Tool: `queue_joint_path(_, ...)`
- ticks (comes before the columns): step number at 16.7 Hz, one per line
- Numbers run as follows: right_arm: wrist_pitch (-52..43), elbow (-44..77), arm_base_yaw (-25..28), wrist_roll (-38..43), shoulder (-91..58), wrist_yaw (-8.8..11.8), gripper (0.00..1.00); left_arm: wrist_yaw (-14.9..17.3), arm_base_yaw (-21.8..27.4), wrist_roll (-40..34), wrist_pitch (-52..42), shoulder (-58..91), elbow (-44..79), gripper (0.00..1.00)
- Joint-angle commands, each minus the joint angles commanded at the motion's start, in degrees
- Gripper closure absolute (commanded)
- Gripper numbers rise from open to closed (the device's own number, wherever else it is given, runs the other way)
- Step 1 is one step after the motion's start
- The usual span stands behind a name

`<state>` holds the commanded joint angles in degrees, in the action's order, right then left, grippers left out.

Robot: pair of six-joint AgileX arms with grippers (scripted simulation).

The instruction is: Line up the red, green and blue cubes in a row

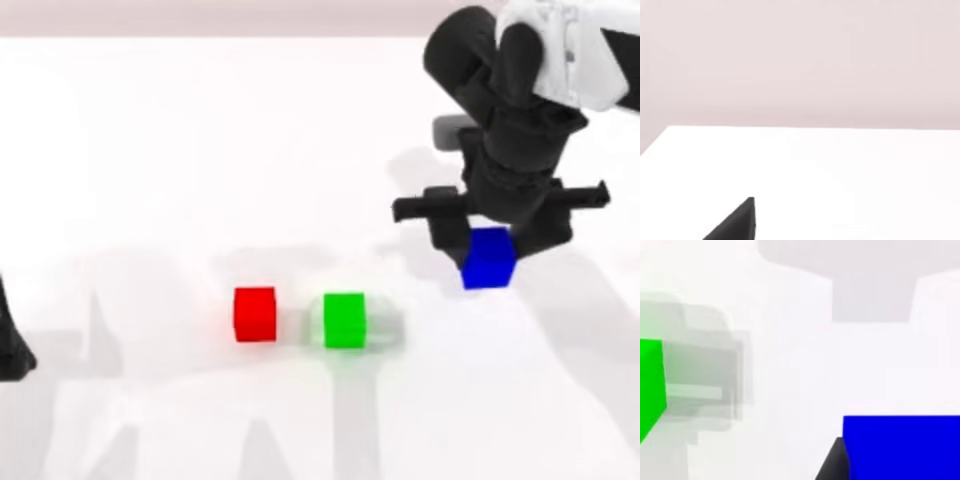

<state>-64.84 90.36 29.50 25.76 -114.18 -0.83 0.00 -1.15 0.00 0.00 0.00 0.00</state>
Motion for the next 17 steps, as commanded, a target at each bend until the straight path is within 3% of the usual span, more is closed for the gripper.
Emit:
queue_joint_path(5,-1.4,2.4,4.6,8.9,-0.6,-0.4,1.00,0.0,0.0,0.0,0.0,0.0,0.0,0.00)
queue_joint_path(11,-0.4,1.6,4.4,9.0,-0.6,-0.3,1.00,0.0,0.0,0.0,0.0,0.0,0.0,0.00)
queue_joint_path(17,10.0,-5.7,4.9,9.0,-3.7,-0.3,1.00,0.0,0.0,0.0,0.0,0.0,0.0,0.00)
